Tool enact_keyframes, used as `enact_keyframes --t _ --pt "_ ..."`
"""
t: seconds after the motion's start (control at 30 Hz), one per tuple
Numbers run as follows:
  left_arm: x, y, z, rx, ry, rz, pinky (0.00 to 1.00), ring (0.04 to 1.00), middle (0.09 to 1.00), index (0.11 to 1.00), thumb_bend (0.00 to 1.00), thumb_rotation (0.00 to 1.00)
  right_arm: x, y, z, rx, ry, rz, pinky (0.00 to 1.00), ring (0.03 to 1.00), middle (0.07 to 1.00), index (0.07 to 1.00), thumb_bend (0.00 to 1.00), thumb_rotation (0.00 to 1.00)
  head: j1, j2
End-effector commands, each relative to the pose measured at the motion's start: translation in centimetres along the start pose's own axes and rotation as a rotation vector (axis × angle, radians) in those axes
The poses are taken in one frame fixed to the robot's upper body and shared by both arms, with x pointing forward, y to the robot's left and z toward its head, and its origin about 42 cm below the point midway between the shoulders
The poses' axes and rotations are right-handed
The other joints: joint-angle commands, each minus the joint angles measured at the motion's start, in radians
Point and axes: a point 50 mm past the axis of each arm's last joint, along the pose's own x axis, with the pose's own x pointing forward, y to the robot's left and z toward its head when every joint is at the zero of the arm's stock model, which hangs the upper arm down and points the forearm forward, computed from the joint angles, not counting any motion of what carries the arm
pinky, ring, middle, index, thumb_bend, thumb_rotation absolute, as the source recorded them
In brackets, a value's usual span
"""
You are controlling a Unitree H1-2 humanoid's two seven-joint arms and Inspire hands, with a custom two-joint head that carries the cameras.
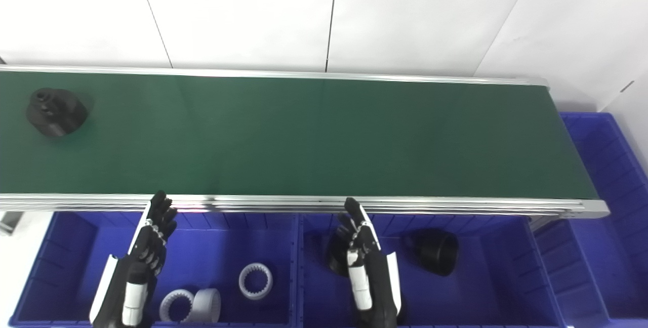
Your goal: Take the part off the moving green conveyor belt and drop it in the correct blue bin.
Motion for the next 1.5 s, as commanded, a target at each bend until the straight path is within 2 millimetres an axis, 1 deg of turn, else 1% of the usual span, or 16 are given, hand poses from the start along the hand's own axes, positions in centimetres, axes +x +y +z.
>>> enact_keyframes --t 0.0,0.4,0.53,0.57,0.6,0.63,0.67,0.7,0.73,0.77,0.87,1.0,1.17,1.3,1.33,1.47 --pt "0.3 0.5 0.5 0.006 -0.070 0.003 1.00 0.989 1.000 1.000 0.80 1.00 0.0 0.9 1.3 0.021 -0.083 -0.001 0.86 0.904 0.940 0.915 0.80 0.93 -0.001 0.001" --pt "1.0 0.4 0.0 -0.039 -0.058 0.029 1.00 1.000 1.000 1.000 0.84 1.00 -1.4 0.5 0.7 0.013 -0.041 -0.046 0.87 0.903 0.938 0.920 0.80 0.95 0.000 -0.032" --pt "0.8 0.0 -0.4 -0.037 -0.051 0.023 1.00 0.998 1.000 1.000 0.83 1.00 -2.0 -0.2 0.0 0.017 -0.007 -0.052 0.86 0.895 0.932 0.919 0.79 0.95 0.043 -0.095" --pt "0.6 -0.1 -0.7 -0.029 -0.042 0.023 1.00 0.999 1.000 1.000 0.83 1.00 -2.1 -0.4 -0.2 0.026 0.003 -0.048 0.86 0.895 0.932 0.920 0.79 0.95 0.072 -0.127" --pt "0.6 -0.1 -0.9 -0.022 -0.036 0.023 1.00 1.000 1.000 1.000 0.83 1.00 -2.1 -0.6 -0.4 0.032 0.010 -0.045 0.87 0.905 0.943 0.926 0.79 0.95 0.072 -0.127" --pt "0.5 -0.2 -1.3 -0.015 -0.036 0.023 1.00 1.000 1.000 1.000 0.83 1.00 -2.1 -0.8 -0.6 0.036 0.018 -0.043 0.88 0.907 0.945 0.927 0.79 0.95 0.103 -0.161" --pt "0.4 -0.4 -1.6 -0.010 -0.038 0.023 1.00 0.998 0.999 1.000 0.83 1.00 -2.1 -1.0 -0.7 0.039 0.024 -0.042 0.88 0.910 0.952 0.931 0.79 0.95 0.108 -0.167" --pt "0.2 -0.5 -2.1 0.004 -0.031 0.021 1.00 0.995 0.996 1.000 0.83 1.00 -2.1 -1.2 -0.9 0.038 0.029 -0.041 0.88 0.910 0.954 0.934 0.79 0.95 0.136 -0.200" --pt "0.1 -0.6 -2.4 0.014 -0.026 0.019 1.00 0.990 0.991 1.000 0.85 1.00 -2.1 -1.4 -1.1 0.038 0.033 -0.041 0.88 0.910 0.955 0.937 0.80 0.95 0.136 -0.200" --pt "0.0 -0.7 -2.7 0.023 -0.025 0.019 1.00 0.988 0.988 1.000 0.85 1.00 -2.0 -1.6 -1.2 0.038 0.037 -0.040 0.88 0.910 0.955 0.938 0.81 0.95 0.158 -0.228" --pt "-0.1 -1.0 -3.4 0.006 -0.041 0.011 0.94 0.972 0.985 1.000 0.84 1.00 -1.7 -2.0 -1.6 0.044 0.044 -0.036 0.89 0.910 0.954 0.942 0.82 0.95 0.175 -0.252" --pt "0.6 -1.8 -4.1 -0.079 -0.034 0.010 0.99 0.995 0.998 1.000 0.92 0.99 -1.4 -2.8 -2.0 0.041 0.047 -0.035 0.88 0.916 0.964 0.947 0.83 0.96 0.180 -0.283" --pt "1.2 -2.3 -4.5 -0.106 -0.051 0.013 0.98 0.977 0.999 1.000 0.96 0.96 -1.4 -3.6 -1.6 0.051 0.032 -0.023 0.91 0.930 0.981 0.962 0.83 0.95 0.168 -0.294" --pt "1.6 -2.9 -3.5 -0.167 -0.079 0.007 1.00 0.991 1.000 1.000 0.89 0.92 -2.2 -4.0 -0.9 0.051 0.019 -0.025 0.90 0.915 0.961 0.949 0.82 0.93 0.149 -0.259" --pt "1.5 -3.0 -3.1 -0.181 -0.083 0.005 1.00 0.997 1.000 1.000 0.88 0.92 -2.4 -3.8 -0.6 0.052 0.015 -0.025 0.89 0.913 0.957 0.947 0.82 0.93 0.137 -0.236" --pt "1.0 -2.6 -2.1 -0.203 -0.074 -0.018 1.00 1.000 1.000 1.000 0.86 0.91 -2.8 -2.4 0.1 0.081 -0.001 -0.031 0.86 0.900 0.952 0.946 0.84 0.90 0.114 -0.204"
